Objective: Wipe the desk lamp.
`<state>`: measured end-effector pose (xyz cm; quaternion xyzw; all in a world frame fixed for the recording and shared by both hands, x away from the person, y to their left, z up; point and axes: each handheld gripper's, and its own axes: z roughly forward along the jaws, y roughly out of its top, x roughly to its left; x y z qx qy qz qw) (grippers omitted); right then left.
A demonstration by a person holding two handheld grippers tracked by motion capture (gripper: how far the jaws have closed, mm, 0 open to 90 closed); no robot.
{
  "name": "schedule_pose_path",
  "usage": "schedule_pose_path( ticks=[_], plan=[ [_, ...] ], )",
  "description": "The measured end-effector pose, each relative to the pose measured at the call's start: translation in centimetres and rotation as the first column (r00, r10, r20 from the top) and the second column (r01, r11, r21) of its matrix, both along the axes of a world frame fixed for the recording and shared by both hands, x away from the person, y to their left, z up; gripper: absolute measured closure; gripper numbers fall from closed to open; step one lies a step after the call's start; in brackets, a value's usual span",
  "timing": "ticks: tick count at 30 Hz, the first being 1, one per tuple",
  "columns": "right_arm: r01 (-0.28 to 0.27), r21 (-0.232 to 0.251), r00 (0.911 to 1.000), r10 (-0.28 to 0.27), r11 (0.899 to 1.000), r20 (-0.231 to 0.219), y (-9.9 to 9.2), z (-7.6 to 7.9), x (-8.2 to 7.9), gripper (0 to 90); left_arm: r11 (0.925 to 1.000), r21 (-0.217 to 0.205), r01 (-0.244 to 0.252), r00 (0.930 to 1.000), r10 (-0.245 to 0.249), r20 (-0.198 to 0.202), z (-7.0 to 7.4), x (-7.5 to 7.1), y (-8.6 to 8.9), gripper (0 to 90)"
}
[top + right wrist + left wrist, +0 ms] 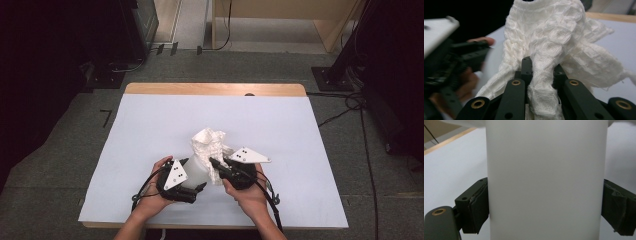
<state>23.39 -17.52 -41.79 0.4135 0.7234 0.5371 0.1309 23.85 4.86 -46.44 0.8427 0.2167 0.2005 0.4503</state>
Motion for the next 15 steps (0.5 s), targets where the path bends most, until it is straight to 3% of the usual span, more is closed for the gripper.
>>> schedule_pose_path(
  ticks=[5, 7, 11, 15],
  plan=[
    [-0.003, 0.005, 0.9991, 0.003, 1.000, 0.043, 1.0, 0.4, -0.1, 78.0, 0.9996, 0.014, 0.024, 0.9992, -0.024, 0.031, -0.1, -0.6, -0.2, 8.9],
    [0.052, -0.023, 0.9979, -0.051, 0.998, 0.039, 0.9, -0.5, 0.7, 77.9, 0.9999, -0.002, 0.017, 0.9998, -0.017, 0.008, 0.0, -0.3, 0.0, 8.9],
    [0.088, -0.053, 0.9961, -0.088, 0.995, 0.004, -0.2, -1.2, 1.0, 78.1, 0.9989, -0.046, 0.006, 0.9994, -0.008, -0.034, -0.1, 0.3, 0.5, 8.9],
    [0.035, -0.008, 0.9994, -0.035, 0.999, 0.005, 0.0, -0.4, 0.3, 78.2, 0.9986, -0.052, 0.001, 0.9996, -0.003, -0.028, -0.2, 0.2, 0.3, 8.9]
  ],
)
